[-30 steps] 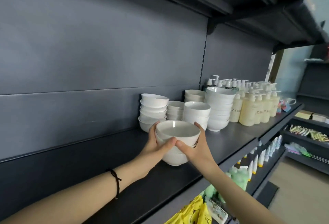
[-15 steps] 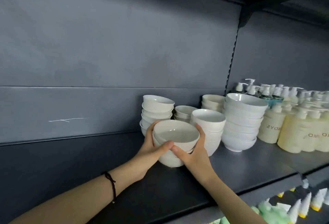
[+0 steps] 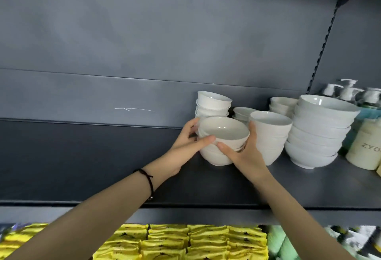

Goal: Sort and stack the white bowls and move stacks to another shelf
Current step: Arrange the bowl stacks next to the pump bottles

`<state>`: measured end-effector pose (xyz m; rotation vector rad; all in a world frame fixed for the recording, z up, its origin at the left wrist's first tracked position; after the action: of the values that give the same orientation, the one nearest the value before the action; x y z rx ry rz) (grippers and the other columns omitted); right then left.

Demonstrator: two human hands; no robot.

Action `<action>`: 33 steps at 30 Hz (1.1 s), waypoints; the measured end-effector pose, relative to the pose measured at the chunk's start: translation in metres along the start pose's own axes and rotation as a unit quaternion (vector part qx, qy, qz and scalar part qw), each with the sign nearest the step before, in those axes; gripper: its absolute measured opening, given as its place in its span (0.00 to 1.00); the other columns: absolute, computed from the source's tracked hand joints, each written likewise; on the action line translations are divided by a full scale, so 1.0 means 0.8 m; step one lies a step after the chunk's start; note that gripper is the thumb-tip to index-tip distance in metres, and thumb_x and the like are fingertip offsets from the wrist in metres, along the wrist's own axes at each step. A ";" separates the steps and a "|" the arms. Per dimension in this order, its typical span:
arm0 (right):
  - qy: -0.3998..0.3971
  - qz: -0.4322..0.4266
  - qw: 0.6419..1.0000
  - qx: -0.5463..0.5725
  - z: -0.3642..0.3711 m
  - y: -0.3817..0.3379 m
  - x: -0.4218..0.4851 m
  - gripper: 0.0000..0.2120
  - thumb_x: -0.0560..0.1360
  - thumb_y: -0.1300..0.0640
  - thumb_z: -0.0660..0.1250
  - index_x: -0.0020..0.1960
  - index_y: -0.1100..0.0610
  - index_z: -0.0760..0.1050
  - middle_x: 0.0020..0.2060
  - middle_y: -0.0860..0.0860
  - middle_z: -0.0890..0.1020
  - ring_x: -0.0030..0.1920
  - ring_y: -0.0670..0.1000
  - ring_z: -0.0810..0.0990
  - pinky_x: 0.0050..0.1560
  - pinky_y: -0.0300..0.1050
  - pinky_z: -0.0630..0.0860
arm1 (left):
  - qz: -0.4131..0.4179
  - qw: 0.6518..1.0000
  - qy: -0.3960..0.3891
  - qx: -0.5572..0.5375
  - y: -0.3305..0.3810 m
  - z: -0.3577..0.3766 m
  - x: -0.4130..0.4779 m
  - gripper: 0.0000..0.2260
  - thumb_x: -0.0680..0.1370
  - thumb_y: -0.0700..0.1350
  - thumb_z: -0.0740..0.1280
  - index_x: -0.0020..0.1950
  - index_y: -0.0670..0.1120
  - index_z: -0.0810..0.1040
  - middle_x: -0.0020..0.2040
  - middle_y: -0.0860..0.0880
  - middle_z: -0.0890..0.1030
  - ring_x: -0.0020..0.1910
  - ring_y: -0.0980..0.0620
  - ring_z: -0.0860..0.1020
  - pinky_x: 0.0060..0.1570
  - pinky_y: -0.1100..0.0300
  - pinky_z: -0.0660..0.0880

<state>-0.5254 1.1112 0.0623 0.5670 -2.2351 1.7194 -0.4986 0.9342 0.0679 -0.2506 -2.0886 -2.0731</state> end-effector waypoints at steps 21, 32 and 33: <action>0.068 -0.160 0.898 -0.405 0.287 -0.150 -0.094 0.19 0.71 0.54 0.74 0.60 0.58 0.79 0.69 0.63 0.71 0.74 0.67 0.63 0.66 0.78 0.56 | 0.035 0.551 0.161 0.818 0.079 -0.415 -0.286 0.23 0.69 0.61 0.54 0.43 0.47 0.81 0.40 0.47 0.83 0.42 0.43 0.80 0.43 0.51 0.74; -0.229 -0.335 0.857 -0.318 0.629 -0.285 -0.168 0.28 0.79 0.47 0.64 0.77 0.52 0.63 0.76 0.54 0.65 0.74 0.57 0.67 0.71 0.52 0.64 | -0.115 0.478 0.246 0.836 0.127 -0.651 -0.488 0.26 0.69 0.59 0.53 0.54 0.48 0.82 0.46 0.47 0.84 0.50 0.43 0.80 0.51 0.49 0.71; -0.243 -0.341 0.852 -0.315 0.649 -0.294 -0.170 0.28 0.79 0.47 0.63 0.77 0.51 0.62 0.76 0.53 0.65 0.74 0.56 0.66 0.72 0.51 0.63 | -0.128 0.476 0.251 0.833 0.127 -0.668 -0.500 0.26 0.69 0.59 0.54 0.54 0.47 0.82 0.47 0.46 0.84 0.53 0.43 0.80 0.54 0.48 0.71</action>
<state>-0.2821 0.5778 0.0693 1.4942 -2.2720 0.4769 -0.0782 0.4054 0.0692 0.8482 -2.5246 0.6172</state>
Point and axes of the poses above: each hand's wrist, its own x-axis towards the middle knuckle, its own z-axis out of the palm, y = z × x, the point moved 1 cm from there along x, towards the middle knuckle
